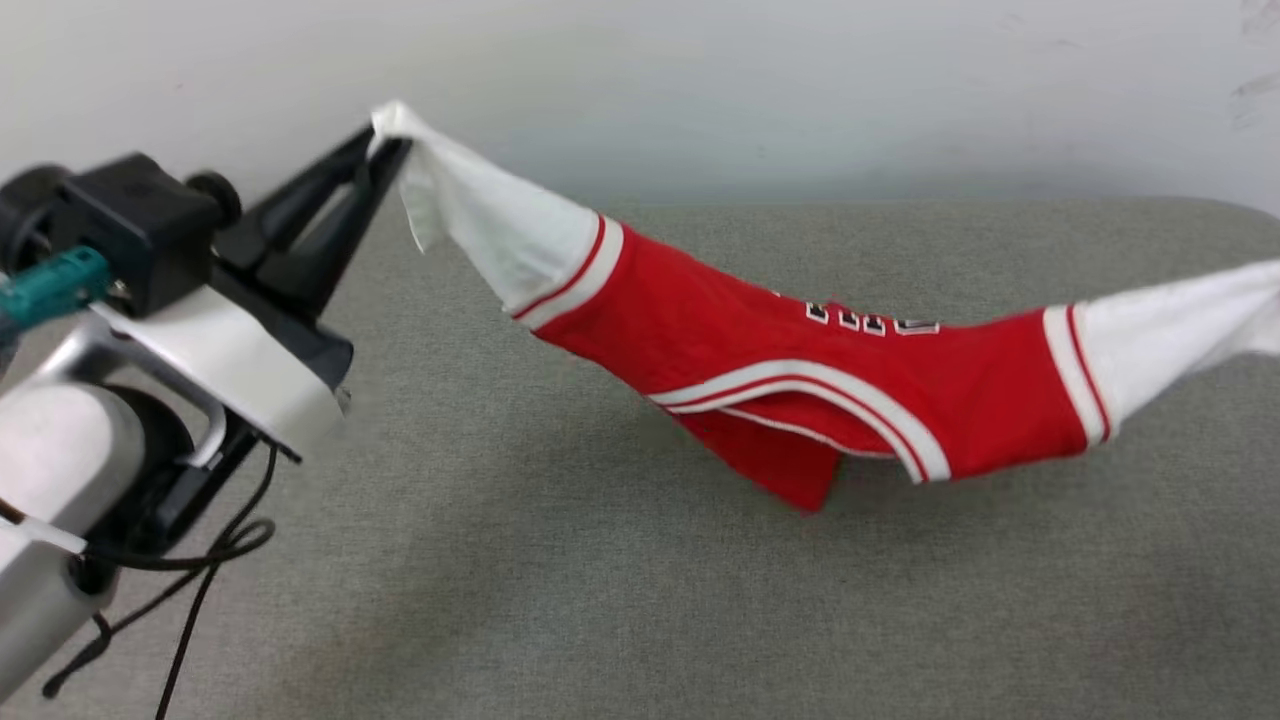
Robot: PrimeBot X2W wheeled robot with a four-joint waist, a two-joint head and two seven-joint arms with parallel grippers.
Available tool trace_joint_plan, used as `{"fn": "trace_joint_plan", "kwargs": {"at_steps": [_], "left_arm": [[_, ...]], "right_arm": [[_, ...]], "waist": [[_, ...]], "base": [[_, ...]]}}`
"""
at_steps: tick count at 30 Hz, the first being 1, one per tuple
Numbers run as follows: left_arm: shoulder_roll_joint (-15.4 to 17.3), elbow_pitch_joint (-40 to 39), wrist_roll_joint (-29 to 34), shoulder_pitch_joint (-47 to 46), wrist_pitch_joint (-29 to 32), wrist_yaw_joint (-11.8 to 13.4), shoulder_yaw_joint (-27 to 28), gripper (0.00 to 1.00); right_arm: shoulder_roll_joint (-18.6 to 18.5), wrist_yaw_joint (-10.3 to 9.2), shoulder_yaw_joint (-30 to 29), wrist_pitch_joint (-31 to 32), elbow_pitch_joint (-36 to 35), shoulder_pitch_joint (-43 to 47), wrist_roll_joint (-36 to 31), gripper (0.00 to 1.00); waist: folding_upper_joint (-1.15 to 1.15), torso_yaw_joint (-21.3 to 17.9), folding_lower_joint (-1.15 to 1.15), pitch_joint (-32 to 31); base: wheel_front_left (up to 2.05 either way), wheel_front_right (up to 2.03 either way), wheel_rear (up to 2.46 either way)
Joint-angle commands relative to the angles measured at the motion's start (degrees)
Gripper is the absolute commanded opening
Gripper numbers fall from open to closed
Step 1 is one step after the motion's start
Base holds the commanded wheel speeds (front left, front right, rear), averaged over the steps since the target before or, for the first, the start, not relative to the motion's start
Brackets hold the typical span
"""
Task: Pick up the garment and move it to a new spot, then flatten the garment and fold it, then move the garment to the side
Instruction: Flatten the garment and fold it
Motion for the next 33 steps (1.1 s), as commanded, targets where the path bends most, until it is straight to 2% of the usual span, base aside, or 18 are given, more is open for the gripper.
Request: {"fn": "trace_joint_plan", "kwargs": {"at_steps": [1, 6, 11, 15, 24, 33], "left_arm": [[-0.3, -0.9, 0.5, -2.0, -0.5, 0.6, 1.2, 0.00], [-2.1, -0.2, 2.2, -7.2, -0.7, 0.3, 2.9, 0.00], [-4.6, 2.3, 2.7, -11.8, -0.5, -0.8, 4.0, 0.00], [-7.7, 6.8, 1.9, -18.0, -0.3, -2.3, 5.8, 0.00], [-15.1, 22.0, 4.5, -34.9, -0.4, -6.6, 7.6, 0.00], [-20.6, 37.3, 7.2, -50.4, -2.7, -9.9, 9.2, 0.00]], "right_arm": [[1.1, -0.09, -1.3, 0.0, -2.0, -2.7, -0.4, 0.00], [3.0, -0.09, -3.7, -0.8, -3.8, -9.6, -2.7, 0.00], [2.9, -0.09, -2.3, -0.7, -2.2, -16.5, -4.0, 0.00], [1.8, -0.09, 0.2, -0.9, 1.2, -26.1, -4.7, 0.00], [1.7, -0.09, 6.3, -2.5, 15.6, -53.4, -8.8, 0.00], [3.5, -0.09, 12.5, -7.7, 32.8, -77.6, -14.3, 0.00]], "waist": [[0.00, 0.4, 0.00, 0.1], [0.00, 1.2, 0.00, 1.4], [0.00, 1.5, 0.00, 4.1], [0.00, 1.7, 0.00, 8.4], [0.00, 1.8, 0.00, 18.7], [0.00, 0.9, 0.00, 24.7]], "base": [[0.00, 0.00, 0.00], [0.00, 0.00, 0.00], [0.00, 0.00, 0.00], [0.00, 0.00, 0.00], [0.00, 0.00, 0.00], [0.00, 0.00, 0.00]]}}
